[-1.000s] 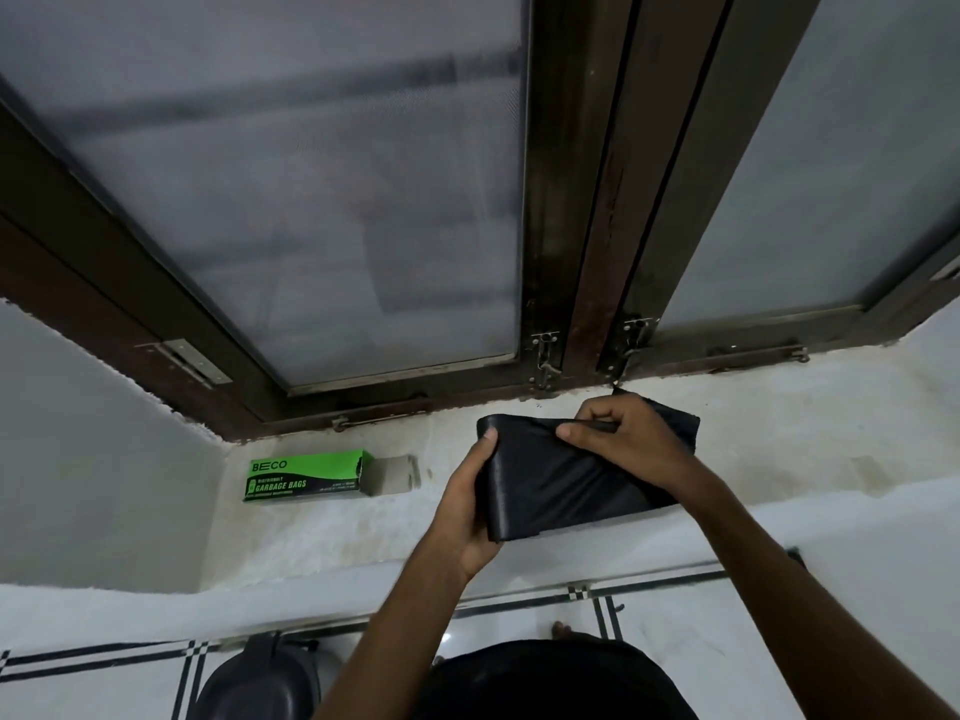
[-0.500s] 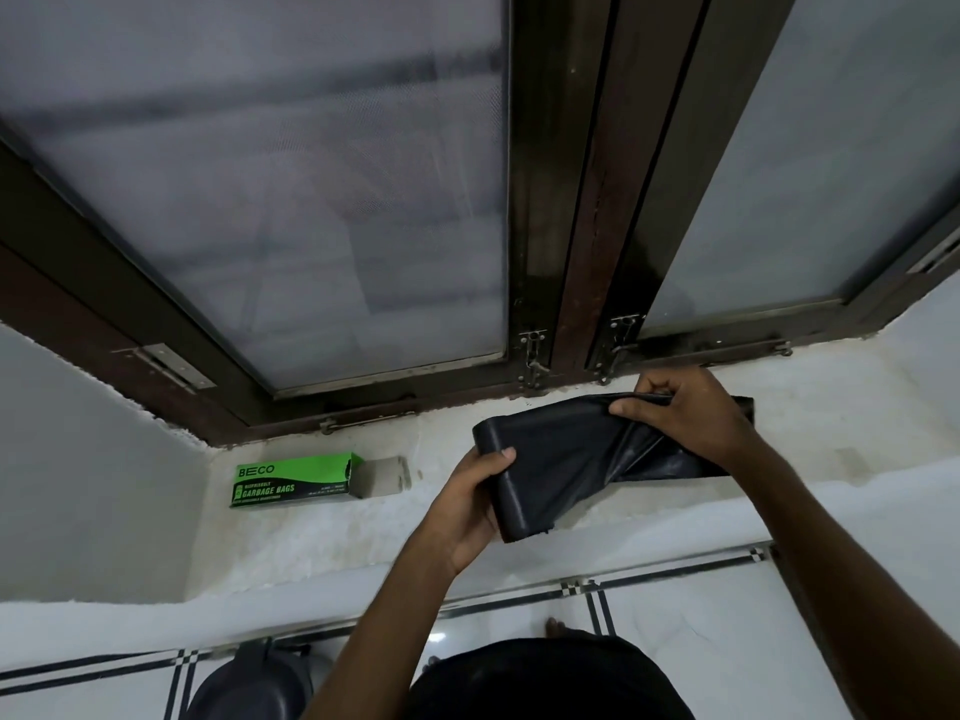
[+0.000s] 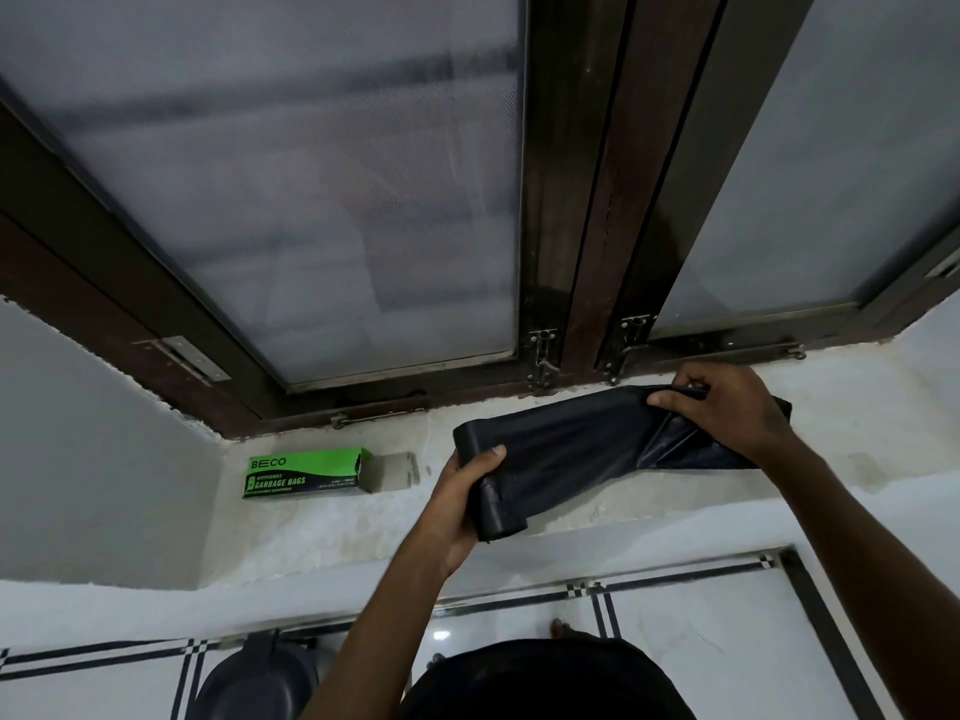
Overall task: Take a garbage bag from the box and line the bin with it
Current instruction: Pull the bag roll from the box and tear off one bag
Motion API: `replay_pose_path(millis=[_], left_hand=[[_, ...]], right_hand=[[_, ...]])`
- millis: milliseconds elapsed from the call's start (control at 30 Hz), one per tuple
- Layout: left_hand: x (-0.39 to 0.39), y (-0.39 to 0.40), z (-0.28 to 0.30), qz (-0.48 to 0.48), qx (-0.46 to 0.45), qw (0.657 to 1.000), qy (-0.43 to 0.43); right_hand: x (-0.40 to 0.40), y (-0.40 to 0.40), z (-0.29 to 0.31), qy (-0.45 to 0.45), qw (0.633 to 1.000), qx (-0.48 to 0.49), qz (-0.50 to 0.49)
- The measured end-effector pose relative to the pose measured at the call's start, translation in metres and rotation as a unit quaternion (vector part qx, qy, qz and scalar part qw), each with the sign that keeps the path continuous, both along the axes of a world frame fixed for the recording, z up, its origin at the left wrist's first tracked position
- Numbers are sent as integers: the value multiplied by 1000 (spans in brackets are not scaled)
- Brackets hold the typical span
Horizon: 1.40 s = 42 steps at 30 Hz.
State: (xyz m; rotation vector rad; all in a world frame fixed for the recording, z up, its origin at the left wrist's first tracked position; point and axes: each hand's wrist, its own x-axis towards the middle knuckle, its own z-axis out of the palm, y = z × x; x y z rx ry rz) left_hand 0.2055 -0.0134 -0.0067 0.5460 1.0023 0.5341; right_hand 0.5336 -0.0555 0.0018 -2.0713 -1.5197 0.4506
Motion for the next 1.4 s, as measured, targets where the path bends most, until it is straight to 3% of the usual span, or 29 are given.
replay_pose_path(millis=[233,367,467,600,800,900,1033,1400], left_hand=[[-2,-1,-4,-26,26,999,3],[2,-1,-4,-12,53,998,38],[2,0,-5,-15,68,996,56],[2,2,-2,-57,81,994,45],[-1,6,0,-89,115,989,33],[-2,8,0,-61,140,986,67],[-2,8,-4,-40,177,978,103],[3,6,-7,-84,216,963,139]], right_hand=[[12,8,9,-44,999,1,-7],[13,15,9,-110,991,-51,55],[-2,11,12,-146,987,5,61],[-65,1,19,-11,990,68,126],[-113,19,0,196,945,-118,234],[-115,29,-5,224,935,-133,240],[-118,34,-8,187,953,-105,214],[-122,37,-10,-72,968,-80,226]])
